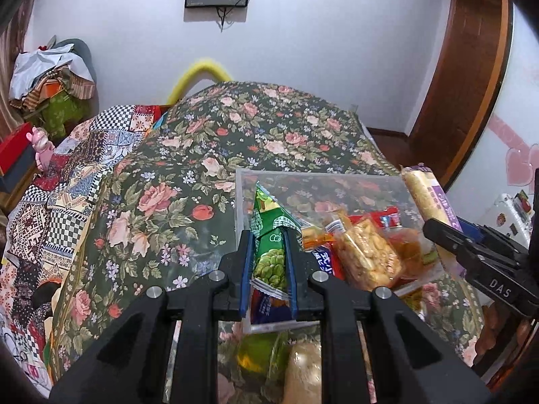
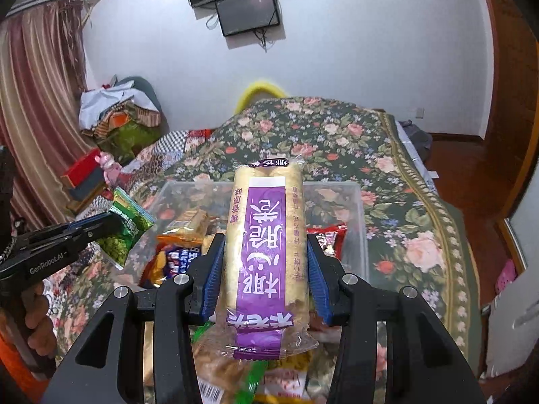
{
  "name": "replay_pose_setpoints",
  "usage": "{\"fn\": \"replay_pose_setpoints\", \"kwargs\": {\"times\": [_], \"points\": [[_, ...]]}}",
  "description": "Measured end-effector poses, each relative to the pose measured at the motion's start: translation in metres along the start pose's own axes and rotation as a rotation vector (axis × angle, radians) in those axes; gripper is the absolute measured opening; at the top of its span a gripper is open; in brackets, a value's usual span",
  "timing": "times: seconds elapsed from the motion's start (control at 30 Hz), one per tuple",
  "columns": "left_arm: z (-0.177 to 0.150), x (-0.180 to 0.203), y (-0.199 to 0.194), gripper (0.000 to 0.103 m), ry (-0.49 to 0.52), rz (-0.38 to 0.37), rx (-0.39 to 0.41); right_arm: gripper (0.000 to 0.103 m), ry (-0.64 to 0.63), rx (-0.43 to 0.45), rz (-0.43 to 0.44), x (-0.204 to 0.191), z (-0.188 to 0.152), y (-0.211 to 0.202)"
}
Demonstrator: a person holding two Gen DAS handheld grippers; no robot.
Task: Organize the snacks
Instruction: 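Carry the bar and pea snack over the clear box and open both tools, then grasp the cookie bag with green strip with the right tool while the left tool grasps the green jelly cup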
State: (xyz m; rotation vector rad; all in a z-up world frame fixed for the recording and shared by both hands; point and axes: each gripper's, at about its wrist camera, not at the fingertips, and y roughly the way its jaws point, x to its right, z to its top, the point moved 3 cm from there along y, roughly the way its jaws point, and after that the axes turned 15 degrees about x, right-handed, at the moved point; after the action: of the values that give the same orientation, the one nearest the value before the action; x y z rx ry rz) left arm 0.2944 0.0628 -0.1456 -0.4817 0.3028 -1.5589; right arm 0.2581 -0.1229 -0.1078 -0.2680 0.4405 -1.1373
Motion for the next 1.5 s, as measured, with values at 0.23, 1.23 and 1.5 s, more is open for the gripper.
{"fn": "replay_pose_setpoints", "kwargs": {"times": [0.23, 1.23, 1.5], "points": [[-0.005, 0.003, 0.021, 0.017, 0.005, 0.008, -0.018, 0.042, -0.004, -0.052, -0.013, 0.003, -0.008, 0.027], [-0.046, -0.017, -0.038, 0.059, 0.058, 0.026, -0.057, 0.062, -0.069, -0.039, 0.03, -0.018, -0.02, -0.038], [-0.085, -0.018, -0.034, 0.059, 0.08, 0.01, -0.143, 0.066, -0.071, -0.122, 0.049, -0.026, -0.058, -0.041]]}}
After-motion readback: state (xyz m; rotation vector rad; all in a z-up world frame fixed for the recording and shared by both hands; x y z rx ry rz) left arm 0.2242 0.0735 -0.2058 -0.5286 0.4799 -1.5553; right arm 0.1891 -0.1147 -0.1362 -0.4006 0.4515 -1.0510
